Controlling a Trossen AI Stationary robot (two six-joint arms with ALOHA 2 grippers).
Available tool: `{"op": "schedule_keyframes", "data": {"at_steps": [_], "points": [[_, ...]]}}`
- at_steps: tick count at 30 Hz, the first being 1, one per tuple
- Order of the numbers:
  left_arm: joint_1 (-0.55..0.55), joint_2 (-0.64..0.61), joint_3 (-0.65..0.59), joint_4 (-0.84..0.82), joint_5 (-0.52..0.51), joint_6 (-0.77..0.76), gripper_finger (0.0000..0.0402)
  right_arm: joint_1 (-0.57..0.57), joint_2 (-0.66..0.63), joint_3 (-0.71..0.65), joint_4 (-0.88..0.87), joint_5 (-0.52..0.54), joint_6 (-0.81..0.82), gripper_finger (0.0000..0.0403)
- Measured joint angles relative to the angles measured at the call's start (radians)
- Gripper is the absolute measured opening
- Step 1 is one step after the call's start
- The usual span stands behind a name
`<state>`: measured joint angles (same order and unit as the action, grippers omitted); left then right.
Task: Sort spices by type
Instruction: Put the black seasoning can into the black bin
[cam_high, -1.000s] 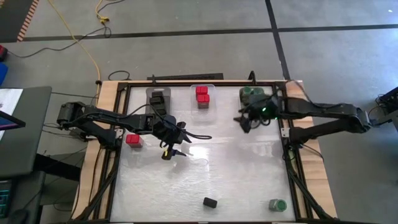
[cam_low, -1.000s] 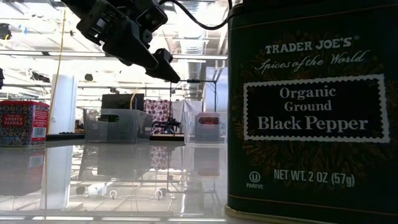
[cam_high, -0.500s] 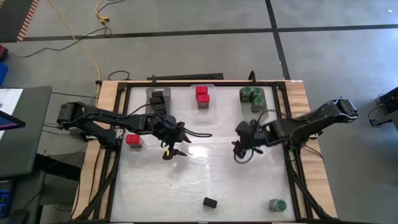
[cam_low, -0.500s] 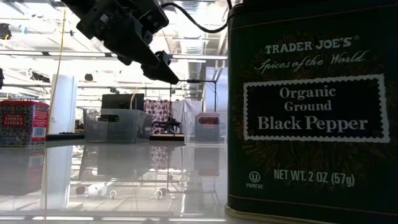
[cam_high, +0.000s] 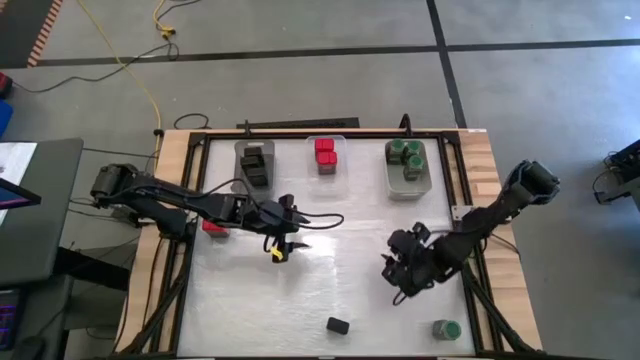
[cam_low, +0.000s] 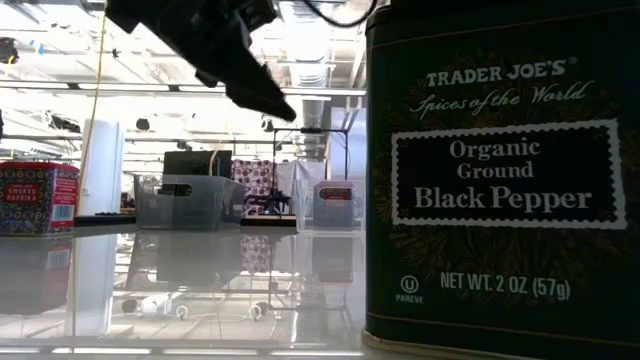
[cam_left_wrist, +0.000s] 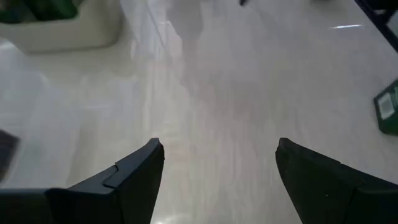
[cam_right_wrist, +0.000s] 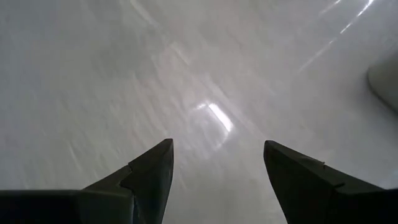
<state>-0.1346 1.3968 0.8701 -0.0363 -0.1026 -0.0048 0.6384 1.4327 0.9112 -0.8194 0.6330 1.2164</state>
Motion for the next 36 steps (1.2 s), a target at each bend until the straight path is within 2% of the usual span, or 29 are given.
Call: {"op": "schedule_keyframes", "data": {"at_steps": [5,8,12,19,30,36], "points": [[-0.055,0.000,0.056,-0.026,-0.062,-0.018,0.0297,0.055,0.076,-0.003,0.037,0.064,0.059,0.0276],[-0.085,0.000,0.077,-0.027,-0.085,-0.033,0.0297,0.052,0.081,-0.074,0.148,0.071,0.060,0.0276],[-0.123,0.002,0.100,-0.025,-0.095,-0.057,0.0297,0.017,0.018,-0.216,0.353,0.034,0.018,0.0276],[-0.181,0.072,0.186,-0.045,-0.146,-0.076,0.0297,-0.014,-0.128,-0.342,0.486,0.052,-0.013,0.0276],[-0.253,0.317,0.501,-0.298,-0.145,-0.174,0.0297,0.005,-0.151,-0.358,0.477,0.050,-0.026,0.0276],[-0.317,0.455,0.683,-0.372,-0.144,-0.108,0.0297,0.010,-0.153,-0.357,0.493,0.047,-0.096,0.0276]]}}
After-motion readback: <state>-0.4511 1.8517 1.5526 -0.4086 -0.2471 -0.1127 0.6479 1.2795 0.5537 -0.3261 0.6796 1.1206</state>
